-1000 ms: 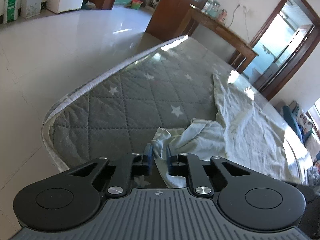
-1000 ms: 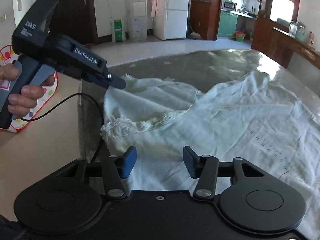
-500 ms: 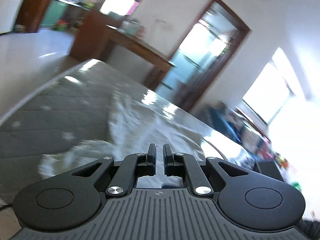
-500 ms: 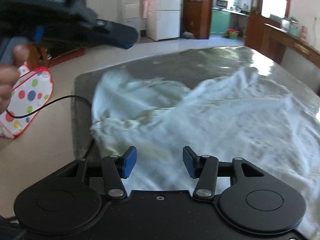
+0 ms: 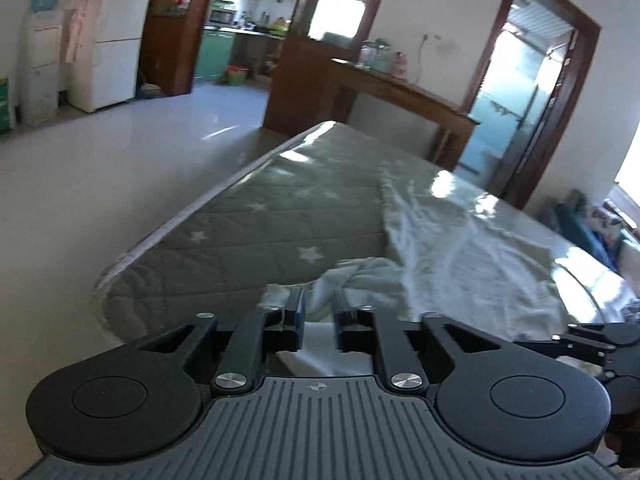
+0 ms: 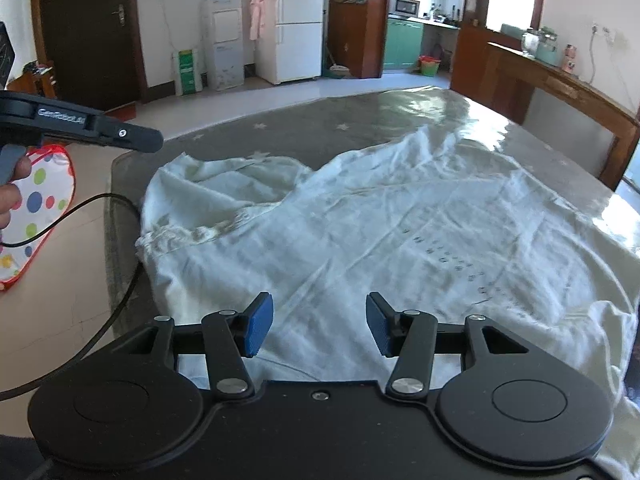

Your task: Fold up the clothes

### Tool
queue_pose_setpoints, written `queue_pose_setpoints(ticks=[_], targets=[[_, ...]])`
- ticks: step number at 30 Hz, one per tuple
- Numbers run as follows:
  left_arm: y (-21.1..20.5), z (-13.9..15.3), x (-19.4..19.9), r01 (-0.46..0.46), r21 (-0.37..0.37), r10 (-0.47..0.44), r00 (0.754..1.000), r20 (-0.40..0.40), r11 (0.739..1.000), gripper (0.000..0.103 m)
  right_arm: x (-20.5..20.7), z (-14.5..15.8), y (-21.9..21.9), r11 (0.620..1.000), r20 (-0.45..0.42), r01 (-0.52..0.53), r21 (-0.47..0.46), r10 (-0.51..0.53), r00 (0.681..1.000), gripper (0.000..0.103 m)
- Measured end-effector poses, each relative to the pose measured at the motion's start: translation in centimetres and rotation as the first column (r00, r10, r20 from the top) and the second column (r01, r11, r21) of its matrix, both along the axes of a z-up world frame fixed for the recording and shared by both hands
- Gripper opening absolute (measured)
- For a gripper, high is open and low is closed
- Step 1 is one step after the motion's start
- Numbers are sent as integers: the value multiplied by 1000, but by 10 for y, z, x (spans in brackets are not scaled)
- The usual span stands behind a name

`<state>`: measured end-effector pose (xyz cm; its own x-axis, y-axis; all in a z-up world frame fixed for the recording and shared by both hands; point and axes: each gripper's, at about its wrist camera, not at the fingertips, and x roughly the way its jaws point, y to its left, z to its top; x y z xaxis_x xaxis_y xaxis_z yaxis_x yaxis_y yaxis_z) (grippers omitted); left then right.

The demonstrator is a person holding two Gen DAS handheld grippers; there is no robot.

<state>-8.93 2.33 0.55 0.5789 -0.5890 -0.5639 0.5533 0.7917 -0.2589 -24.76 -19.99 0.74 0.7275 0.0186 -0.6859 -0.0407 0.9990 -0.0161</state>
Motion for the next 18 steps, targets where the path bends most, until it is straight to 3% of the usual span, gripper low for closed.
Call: queue_pose_setpoints(ticks=[4, 14, 18], targets=[[-3, -5, 5, -22, 26, 22, 1000, -6, 999, 38, 1, -3, 4, 1000, -8, -12, -6, 12, 1000, 56], [3, -25, 26, -97, -3, 96, 986, -137, 995, 43, -1, -6, 4, 1000, -13, -4, 5, 5, 1000, 57], [6, -31, 29, -100, -46, 90, 978, -187, 994, 31, -2, -7, 4, 1000, -15, -2, 9, 2, 1000, 57]])
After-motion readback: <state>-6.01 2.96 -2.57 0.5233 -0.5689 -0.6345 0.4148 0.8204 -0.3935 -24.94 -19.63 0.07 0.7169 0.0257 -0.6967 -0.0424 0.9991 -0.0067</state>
